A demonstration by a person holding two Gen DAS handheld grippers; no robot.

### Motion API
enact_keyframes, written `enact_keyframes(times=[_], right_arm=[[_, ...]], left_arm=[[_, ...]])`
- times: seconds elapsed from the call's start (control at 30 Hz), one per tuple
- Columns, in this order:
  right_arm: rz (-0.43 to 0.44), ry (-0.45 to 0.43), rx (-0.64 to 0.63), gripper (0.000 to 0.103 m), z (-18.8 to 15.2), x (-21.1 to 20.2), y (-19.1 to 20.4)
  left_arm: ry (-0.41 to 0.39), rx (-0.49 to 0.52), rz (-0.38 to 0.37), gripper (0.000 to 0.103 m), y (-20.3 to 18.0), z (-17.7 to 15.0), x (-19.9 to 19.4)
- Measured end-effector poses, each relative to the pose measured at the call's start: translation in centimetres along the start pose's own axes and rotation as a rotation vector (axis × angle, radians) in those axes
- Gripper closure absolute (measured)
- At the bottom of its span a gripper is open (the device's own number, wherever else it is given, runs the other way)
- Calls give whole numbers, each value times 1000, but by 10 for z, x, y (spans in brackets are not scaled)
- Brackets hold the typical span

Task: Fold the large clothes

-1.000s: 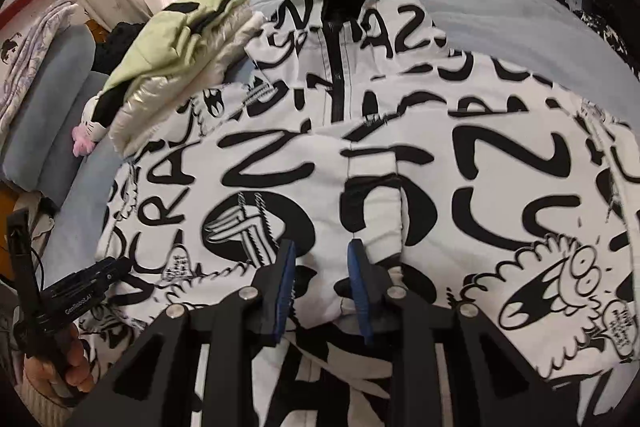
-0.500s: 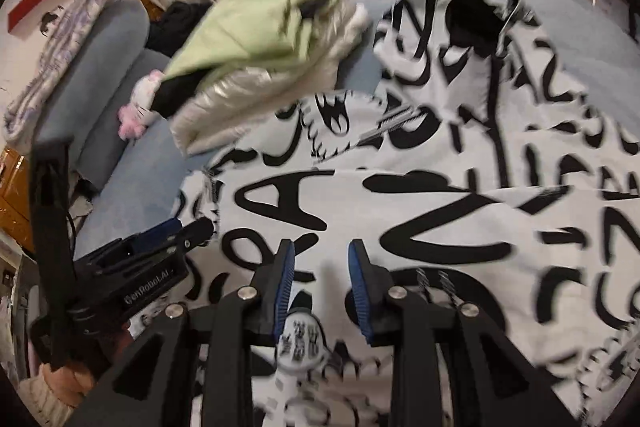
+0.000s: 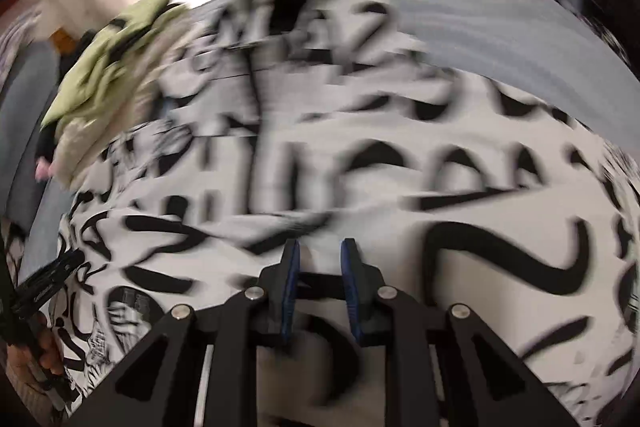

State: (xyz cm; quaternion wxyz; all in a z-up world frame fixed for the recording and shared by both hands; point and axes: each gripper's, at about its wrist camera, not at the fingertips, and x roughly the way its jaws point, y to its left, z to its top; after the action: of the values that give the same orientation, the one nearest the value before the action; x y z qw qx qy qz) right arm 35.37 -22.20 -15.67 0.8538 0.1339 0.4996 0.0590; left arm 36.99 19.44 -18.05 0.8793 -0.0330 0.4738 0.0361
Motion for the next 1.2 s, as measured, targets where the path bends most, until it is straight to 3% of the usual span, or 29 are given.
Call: enact_keyframes(times=[0.2,0.63,0.97,1.2], right_arm=[[38,-37,59,81,-8,-34,-9],[156,-125,2,80,-40,-140,33],[165,-213,-55,77,-98,-228,29],[160,-256,-85,74,-138,-271,25]], left_arm=[[56,-36,17,66,-9,5,-19],[-38,-9,-3,64,-19,-22,-146],[-129,-7,-32,59,-26,-76,-233],[-155,35,-40,56,-35,-114,-271]])
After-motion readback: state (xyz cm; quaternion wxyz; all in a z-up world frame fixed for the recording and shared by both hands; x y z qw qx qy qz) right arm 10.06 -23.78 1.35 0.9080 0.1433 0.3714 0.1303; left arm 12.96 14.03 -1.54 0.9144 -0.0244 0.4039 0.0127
